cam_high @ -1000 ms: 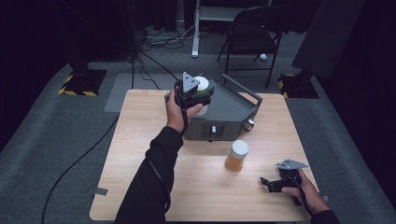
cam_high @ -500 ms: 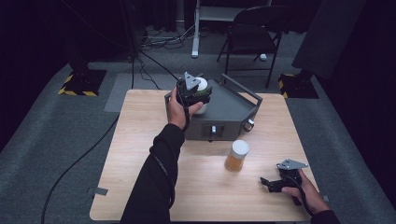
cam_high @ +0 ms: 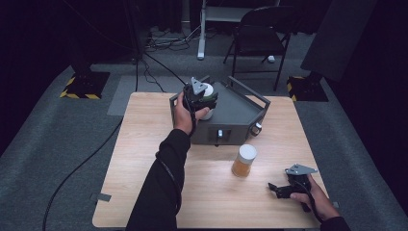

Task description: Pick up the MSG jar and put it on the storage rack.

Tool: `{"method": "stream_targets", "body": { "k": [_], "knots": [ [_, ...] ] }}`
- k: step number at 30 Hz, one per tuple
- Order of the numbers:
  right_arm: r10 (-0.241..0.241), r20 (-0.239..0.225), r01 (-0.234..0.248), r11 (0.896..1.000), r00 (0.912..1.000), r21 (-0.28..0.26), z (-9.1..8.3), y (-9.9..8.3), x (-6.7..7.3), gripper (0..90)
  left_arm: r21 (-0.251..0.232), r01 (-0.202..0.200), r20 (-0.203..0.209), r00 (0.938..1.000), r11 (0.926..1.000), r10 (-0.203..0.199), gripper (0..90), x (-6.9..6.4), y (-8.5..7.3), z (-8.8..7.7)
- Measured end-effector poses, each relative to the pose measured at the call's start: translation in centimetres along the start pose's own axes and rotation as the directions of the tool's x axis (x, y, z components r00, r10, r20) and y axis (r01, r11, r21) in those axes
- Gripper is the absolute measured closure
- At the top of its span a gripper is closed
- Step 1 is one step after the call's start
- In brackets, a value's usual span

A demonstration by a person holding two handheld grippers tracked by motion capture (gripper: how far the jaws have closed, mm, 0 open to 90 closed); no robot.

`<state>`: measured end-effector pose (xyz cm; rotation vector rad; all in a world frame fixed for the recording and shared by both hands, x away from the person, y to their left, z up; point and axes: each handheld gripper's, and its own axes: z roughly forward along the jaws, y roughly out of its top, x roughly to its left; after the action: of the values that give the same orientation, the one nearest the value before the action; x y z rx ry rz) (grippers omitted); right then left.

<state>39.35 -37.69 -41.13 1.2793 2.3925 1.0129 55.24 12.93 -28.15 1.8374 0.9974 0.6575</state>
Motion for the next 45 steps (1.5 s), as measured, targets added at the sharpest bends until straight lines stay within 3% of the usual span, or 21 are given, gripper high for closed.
{"method": "stream_targets", "body": {
  "k": [15,17,19,24,35,45],
  "knots": [
    [-0.001,0.000,0.001,1.000,1.0000,0.000,0.0,0.0,0.0,0.0,0.010,-0.003,0.012,0.9999,0.9999,0.003,32.4,0.3,-0.1,0.3],
    [0.000,0.000,0.000,1.000,1.0000,0.000,0.0,0.0,0.0,0.0,0.035,-0.022,0.016,0.9996,0.9992,0.021,24.4,0.2,0.1,0.5],
    [0.000,0.000,0.000,1.000,1.0000,0.000,0.0,0.0,0.0,0.0,0.036,-0.030,0.005,0.9995,0.9989,0.030,22.4,0.0,0.0,0.5],
    [0.001,0.000,-0.001,1.000,1.0000,0.000,0.0,0.0,0.0,0.0,0.037,-0.010,-0.015,0.9998,0.9993,0.010,9.9,0.0,-0.2,0.5],
    [-0.002,0.000,0.002,1.000,1.0000,0.000,0.0,0.0,0.0,0.0,0.006,0.000,-0.001,1.0000,1.0000,0.000,4.3,0.3,-1.0,-0.1],
    [-0.001,0.000,0.001,1.000,1.0000,0.000,0.0,0.0,0.0,0.0,-0.005,-0.028,0.021,0.9994,0.9996,0.029,1.5,0.6,-1.7,-1.9]
  ]
}}
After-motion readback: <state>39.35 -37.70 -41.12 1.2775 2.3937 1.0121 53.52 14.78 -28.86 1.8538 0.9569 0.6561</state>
